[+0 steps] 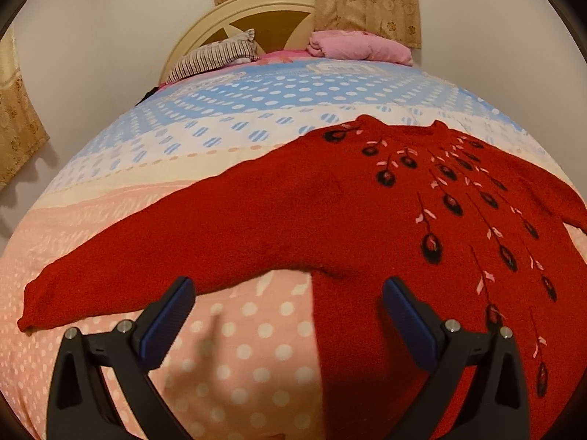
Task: Fold small clothes
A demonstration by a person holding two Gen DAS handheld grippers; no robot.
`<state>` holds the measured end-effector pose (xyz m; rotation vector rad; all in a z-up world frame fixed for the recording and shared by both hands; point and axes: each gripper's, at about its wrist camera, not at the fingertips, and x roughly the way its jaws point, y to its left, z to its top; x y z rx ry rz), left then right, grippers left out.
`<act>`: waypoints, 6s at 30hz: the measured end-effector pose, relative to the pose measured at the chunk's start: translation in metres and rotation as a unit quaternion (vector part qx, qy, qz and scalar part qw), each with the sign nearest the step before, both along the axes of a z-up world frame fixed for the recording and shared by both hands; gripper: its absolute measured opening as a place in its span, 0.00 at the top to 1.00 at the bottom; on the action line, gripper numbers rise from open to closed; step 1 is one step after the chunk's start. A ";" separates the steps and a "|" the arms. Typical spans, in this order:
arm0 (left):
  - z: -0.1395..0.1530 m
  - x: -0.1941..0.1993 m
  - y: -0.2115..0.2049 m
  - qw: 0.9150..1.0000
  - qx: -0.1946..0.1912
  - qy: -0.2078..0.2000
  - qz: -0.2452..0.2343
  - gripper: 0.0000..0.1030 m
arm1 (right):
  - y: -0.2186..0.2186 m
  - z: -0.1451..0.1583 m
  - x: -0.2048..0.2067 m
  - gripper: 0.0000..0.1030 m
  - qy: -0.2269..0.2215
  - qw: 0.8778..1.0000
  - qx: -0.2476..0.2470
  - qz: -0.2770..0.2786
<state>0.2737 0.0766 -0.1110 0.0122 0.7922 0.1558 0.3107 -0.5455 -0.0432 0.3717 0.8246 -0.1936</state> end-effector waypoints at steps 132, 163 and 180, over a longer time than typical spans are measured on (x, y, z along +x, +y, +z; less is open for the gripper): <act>-0.003 0.028 -0.002 0.996 -0.079 0.005 -0.048 0.93 | 0.322 -0.057 0.045 0.52 -0.034 0.942 -0.076 0.325; -0.011 0.005 0.011 0.997 -0.083 -0.008 -0.009 0.18 | 0.491 -0.089 0.050 0.46 0.013 0.914 -0.117 0.389; 0.001 -0.053 0.066 0.997 -0.071 -0.015 0.030 0.18 | 0.507 -0.082 0.029 0.46 -0.037 0.901 -0.139 0.410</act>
